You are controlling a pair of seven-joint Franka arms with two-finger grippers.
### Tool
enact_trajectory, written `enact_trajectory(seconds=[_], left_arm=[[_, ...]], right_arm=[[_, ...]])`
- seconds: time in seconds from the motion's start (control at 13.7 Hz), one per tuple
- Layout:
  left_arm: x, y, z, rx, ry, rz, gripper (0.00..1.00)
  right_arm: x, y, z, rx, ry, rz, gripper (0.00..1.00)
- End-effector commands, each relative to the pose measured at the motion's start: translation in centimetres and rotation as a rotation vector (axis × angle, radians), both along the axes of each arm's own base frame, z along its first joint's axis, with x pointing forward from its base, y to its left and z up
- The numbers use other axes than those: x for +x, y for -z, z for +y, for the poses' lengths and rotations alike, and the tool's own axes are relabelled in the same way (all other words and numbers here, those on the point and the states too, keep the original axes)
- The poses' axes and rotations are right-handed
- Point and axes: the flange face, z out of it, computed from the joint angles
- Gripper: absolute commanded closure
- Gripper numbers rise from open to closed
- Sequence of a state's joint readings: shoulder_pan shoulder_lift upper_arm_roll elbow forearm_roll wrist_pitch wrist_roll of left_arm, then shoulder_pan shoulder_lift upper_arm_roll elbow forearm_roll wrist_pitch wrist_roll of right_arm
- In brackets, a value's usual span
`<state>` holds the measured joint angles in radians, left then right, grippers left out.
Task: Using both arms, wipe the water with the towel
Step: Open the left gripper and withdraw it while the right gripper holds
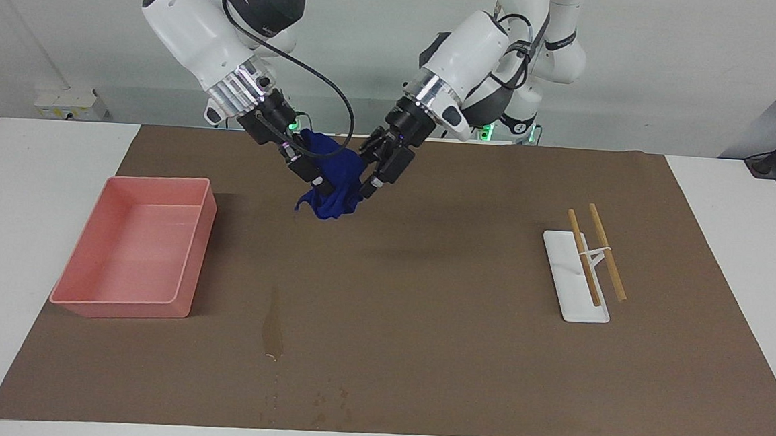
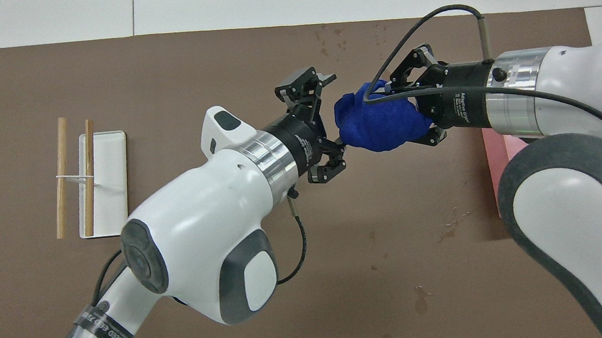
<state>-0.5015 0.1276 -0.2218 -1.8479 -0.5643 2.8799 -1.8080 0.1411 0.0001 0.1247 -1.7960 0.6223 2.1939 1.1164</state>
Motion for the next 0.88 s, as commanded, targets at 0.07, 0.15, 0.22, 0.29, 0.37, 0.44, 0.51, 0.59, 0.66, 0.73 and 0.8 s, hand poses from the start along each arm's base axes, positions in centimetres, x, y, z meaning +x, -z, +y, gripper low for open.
enact_trajectory(seconds=[0.07, 0.15, 0.22, 0.29, 0.37, 0.44, 0.51, 0.59, 0.66, 0.73, 0.8], left_arm=[[3.4, 0.0, 5.0, 0.088, 0.033, 0.0, 0.0], [4.2, 0.3, 6.5, 0.119, 0.047, -0.005, 0.0], [5.2, 0.5, 8.3, 0.151, 0.064, -0.003, 0.0], [5.8, 0.8, 9.5, 0.19, 0.1, -0.013, 0.0], [6.4, 1.0, 11.2, 0.236, 0.135, -0.031, 0.0], [6.8, 1.1, 12.9, 0.307, 0.189, -0.037, 0.0], [7.1, 1.7, 14.5, 0.396, 0.253, -0.029, 0.0], [7.2, 1.8, 15.8, 0.483, 0.308, -0.04, 0.0], [7.4, 2.1, 16.7, 0.556, 0.354, -0.054, 0.0], [7.6, 2.4, 17.9, 0.605, 0.38, -0.049, 0.0], [7.7, 2.6, 19.1, 0.67, 0.433, -0.05, 0.0]], right_arm=[[-1.1, 0.2, -0.2, -0.119, -0.136, -0.032, 1.0], [-1.2, 0.3, -0.3, -0.146, -0.187, -0.05, 1.0], [-1.2, 0.7, -0.6, -0.172, -0.23, -0.067, 1.0], [-0.8, 0.8, -1.8, -0.187, -0.253, -0.087, 1.0], [-0.7, 0.9, -2.6, -0.198, -0.28, -0.1, 1.0], [-0.6, 1.1, -3.2, -0.212, -0.32, -0.114, 1.0], [-0.5, 1.2, -3.8, -0.225, -0.357, -0.139, 1.0], [-0.2, 1.7, -4.1, -0.248, -0.396, -0.158, 1.0], [0.3, 2.6, -4.4, -0.3, -0.454, -0.189, 1.0], [1.0, 3.7, -4.8, -0.362, -0.516, -0.215, 1.0], [1.4, 4.5, -5.1, -0.419, -0.568, -0.235, 1.0]])
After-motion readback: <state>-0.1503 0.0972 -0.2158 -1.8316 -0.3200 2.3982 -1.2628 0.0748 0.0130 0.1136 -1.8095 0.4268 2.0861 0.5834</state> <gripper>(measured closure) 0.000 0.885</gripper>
